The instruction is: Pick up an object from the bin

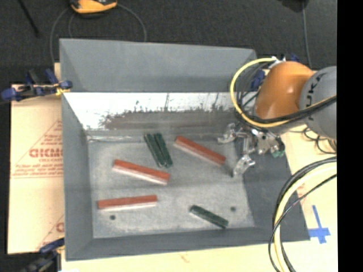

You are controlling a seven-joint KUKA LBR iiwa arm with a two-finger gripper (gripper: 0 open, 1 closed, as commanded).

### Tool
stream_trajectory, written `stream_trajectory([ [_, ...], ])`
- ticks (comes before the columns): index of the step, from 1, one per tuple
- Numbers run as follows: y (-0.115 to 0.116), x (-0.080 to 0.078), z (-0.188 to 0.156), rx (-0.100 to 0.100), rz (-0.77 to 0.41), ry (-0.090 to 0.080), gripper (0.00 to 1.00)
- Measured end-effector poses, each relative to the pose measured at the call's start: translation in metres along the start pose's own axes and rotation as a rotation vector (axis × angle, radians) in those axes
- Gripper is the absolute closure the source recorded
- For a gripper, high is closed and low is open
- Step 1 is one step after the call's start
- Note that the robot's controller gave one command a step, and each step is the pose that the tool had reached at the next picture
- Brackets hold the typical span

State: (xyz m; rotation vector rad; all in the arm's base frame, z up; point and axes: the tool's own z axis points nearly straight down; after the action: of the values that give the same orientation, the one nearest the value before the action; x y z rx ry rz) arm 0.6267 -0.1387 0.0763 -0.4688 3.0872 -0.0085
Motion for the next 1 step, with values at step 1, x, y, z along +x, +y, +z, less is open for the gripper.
stream_trajectory([
  [1, 0.0000, 0.0000, -0.0001, 0.000, 0.000, 0.000, 0.00],
])
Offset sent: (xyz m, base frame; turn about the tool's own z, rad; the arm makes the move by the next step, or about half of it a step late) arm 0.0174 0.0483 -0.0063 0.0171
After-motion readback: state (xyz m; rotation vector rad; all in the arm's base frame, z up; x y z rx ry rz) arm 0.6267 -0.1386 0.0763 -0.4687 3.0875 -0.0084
